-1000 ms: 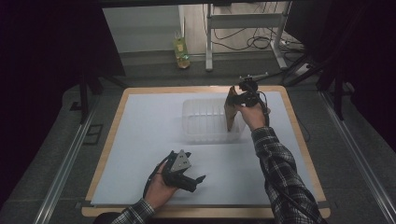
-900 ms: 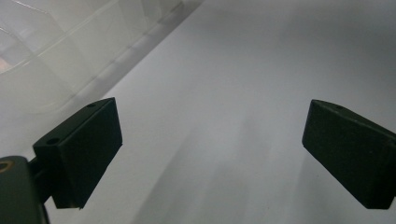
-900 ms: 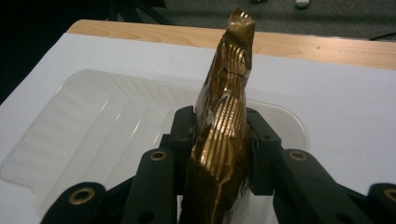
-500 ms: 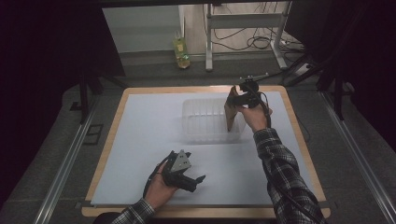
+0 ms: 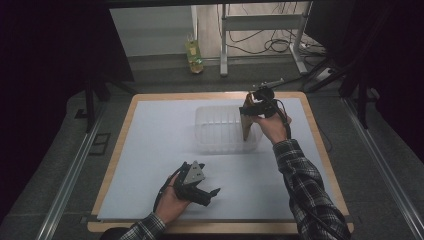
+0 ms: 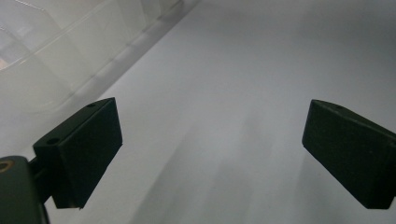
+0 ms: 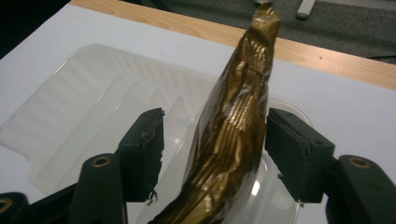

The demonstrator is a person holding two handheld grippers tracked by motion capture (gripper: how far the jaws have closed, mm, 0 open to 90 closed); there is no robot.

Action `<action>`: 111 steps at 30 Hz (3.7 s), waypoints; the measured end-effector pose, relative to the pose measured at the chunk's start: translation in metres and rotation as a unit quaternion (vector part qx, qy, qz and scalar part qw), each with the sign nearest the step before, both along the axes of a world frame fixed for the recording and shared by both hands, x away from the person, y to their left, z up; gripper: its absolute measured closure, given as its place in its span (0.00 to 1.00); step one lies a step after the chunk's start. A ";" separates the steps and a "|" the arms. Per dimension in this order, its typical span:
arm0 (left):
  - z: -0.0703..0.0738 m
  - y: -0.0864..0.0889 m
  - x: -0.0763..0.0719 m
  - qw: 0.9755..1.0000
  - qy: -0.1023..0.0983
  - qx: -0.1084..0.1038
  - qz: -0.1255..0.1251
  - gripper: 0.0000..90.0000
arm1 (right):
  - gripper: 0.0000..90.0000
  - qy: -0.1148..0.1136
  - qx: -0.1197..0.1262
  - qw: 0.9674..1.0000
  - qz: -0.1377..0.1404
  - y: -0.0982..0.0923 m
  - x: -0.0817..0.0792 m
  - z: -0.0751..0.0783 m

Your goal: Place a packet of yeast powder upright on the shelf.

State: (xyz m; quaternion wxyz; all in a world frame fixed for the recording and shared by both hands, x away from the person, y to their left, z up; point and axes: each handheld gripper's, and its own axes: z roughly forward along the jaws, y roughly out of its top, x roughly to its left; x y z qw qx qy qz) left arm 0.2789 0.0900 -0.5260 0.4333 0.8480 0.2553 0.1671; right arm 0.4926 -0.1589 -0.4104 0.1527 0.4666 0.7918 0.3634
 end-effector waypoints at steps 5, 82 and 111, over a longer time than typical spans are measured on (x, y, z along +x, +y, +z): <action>0.001 0.001 0.000 1.000 -0.001 0.000 0.000 0.05 | 0.38 -0.010 -0.009 1.000 0.008 0.000 -0.004 0.001; -0.001 -0.001 0.000 1.000 -0.003 -0.001 -0.004 0.05 | 0.09 -0.039 -0.006 0.991 0.130 -0.033 -0.086 -0.023; 0.001 0.000 0.000 1.000 0.006 -0.014 -0.007 0.05 | 0.03 -0.043 -0.023 0.987 0.150 -0.058 -0.126 -0.037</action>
